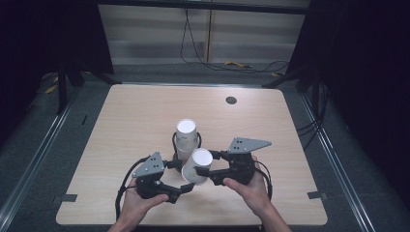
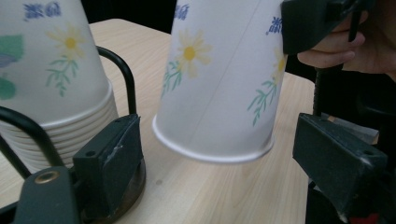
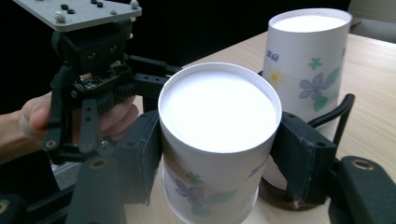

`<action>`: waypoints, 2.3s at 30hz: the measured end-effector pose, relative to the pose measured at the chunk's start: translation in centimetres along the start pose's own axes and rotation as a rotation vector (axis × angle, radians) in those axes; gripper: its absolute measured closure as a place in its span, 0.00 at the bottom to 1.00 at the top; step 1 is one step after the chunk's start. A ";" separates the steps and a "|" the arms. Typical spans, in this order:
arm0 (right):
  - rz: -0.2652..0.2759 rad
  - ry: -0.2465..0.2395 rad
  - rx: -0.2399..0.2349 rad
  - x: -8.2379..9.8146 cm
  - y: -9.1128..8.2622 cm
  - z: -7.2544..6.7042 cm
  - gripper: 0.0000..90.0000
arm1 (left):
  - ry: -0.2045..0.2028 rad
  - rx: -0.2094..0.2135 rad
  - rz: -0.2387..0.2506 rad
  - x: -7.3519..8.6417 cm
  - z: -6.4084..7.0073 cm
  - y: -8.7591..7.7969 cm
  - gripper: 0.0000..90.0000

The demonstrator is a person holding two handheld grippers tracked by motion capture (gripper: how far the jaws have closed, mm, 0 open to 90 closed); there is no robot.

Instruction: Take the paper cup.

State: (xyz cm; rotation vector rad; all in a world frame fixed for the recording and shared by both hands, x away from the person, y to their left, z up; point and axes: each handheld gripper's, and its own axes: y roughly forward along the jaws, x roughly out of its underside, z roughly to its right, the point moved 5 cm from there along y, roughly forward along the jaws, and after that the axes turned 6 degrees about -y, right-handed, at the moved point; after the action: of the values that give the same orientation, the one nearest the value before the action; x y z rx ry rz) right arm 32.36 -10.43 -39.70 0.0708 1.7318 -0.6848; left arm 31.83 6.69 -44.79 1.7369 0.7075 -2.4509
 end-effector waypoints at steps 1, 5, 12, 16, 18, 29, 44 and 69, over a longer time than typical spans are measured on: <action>0.001 0.001 -0.006 0.0 0.1 -0.1 0.40 | 0.004 -0.003 -0.008 0.0 0.0 0.2 0.18; -0.008 0.001 -0.014 0.0 0.6 -0.3 0.40 | 0.018 -0.026 -0.017 0.1 0.0 0.8 0.17; -0.014 0.004 -0.028 0.2 1.4 -0.7 0.40 | 0.024 -0.041 -0.007 0.3 0.0 1.1 0.21; -0.016 0.008 -0.034 0.3 1.7 -0.8 0.39 | 0.028 -0.051 -0.003 0.4 0.0 1.0 0.26; -0.011 0.016 -0.035 0.2 1.6 -0.7 0.39 | 0.038 -0.055 -0.002 0.3 -0.1 0.9 0.27; -0.006 0.024 -0.036 0.4 1.7 -0.4 0.28 | 0.032 -0.062 -0.012 0.4 -0.3 0.6 0.30; 0.027 0.055 -0.029 0.5 0.2 0.5 0.26 | -0.001 -0.077 -0.034 0.7 -1.3 -0.7 0.30; -0.102 0.046 -0.014 2.9 -0.3 1.5 0.26 | -0.013 -0.096 -0.197 1.1 -2.3 -1.0 0.31</action>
State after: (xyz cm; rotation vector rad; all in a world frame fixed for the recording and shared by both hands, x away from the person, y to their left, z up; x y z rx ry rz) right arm 32.74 -12.30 -42.39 -0.0112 1.7933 -0.7509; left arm 33.21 8.69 -46.04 1.6896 1.0233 -2.4998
